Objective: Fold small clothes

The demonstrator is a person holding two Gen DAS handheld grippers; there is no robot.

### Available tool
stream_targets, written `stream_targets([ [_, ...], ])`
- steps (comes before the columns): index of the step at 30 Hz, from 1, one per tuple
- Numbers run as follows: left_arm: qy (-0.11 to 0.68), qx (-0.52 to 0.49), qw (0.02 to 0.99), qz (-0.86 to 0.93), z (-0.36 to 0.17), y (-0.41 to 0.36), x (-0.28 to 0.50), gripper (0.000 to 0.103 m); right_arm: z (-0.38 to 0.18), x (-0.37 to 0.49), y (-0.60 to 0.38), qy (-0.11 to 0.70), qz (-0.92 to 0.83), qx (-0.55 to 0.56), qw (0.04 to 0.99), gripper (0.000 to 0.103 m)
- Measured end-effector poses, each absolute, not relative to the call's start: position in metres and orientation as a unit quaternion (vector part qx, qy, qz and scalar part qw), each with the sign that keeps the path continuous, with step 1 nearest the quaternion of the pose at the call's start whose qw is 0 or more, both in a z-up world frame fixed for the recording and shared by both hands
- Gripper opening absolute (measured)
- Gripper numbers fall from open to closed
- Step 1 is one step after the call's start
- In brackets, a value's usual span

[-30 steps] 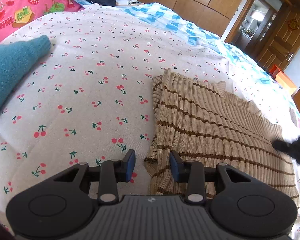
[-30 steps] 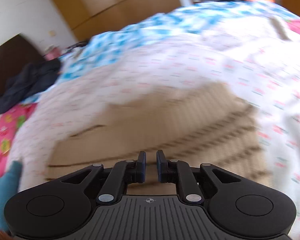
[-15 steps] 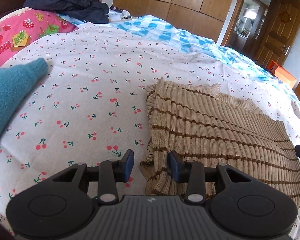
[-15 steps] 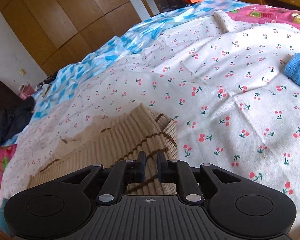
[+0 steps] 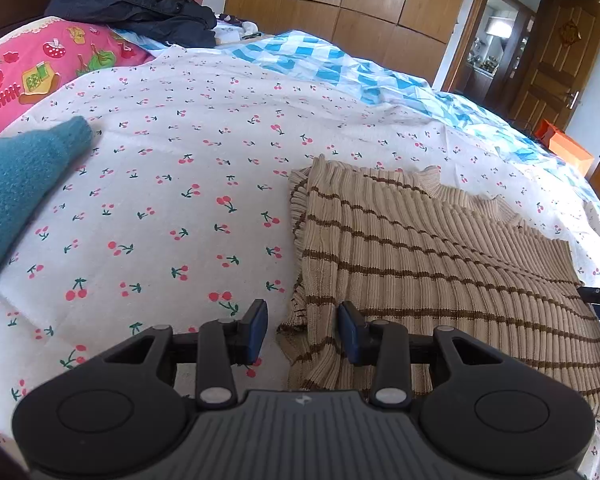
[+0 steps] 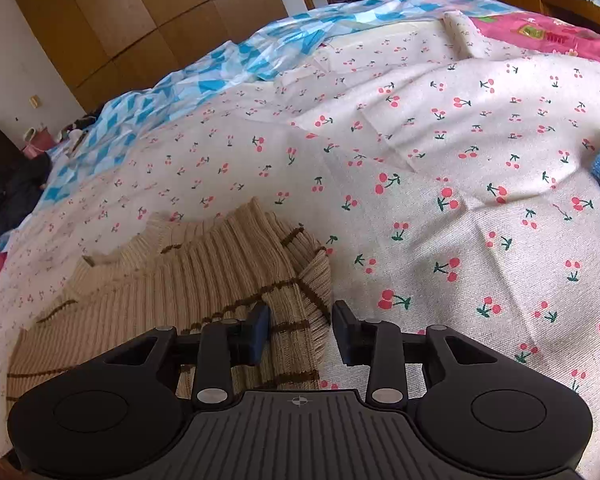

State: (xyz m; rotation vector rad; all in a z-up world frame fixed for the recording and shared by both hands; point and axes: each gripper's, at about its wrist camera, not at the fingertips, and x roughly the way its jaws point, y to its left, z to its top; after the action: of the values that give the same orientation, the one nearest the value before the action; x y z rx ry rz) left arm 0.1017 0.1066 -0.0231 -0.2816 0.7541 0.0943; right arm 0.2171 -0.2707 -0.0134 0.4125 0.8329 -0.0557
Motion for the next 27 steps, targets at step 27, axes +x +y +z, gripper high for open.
stream_targets([
  [27, 0.390, -0.186, 0.901, 0.045, -0.016, 0.112, 0.077, 0.047, 0.049, 0.201, -0.216, 0.354, -0.051, 0.080, 0.930, 0.020],
])
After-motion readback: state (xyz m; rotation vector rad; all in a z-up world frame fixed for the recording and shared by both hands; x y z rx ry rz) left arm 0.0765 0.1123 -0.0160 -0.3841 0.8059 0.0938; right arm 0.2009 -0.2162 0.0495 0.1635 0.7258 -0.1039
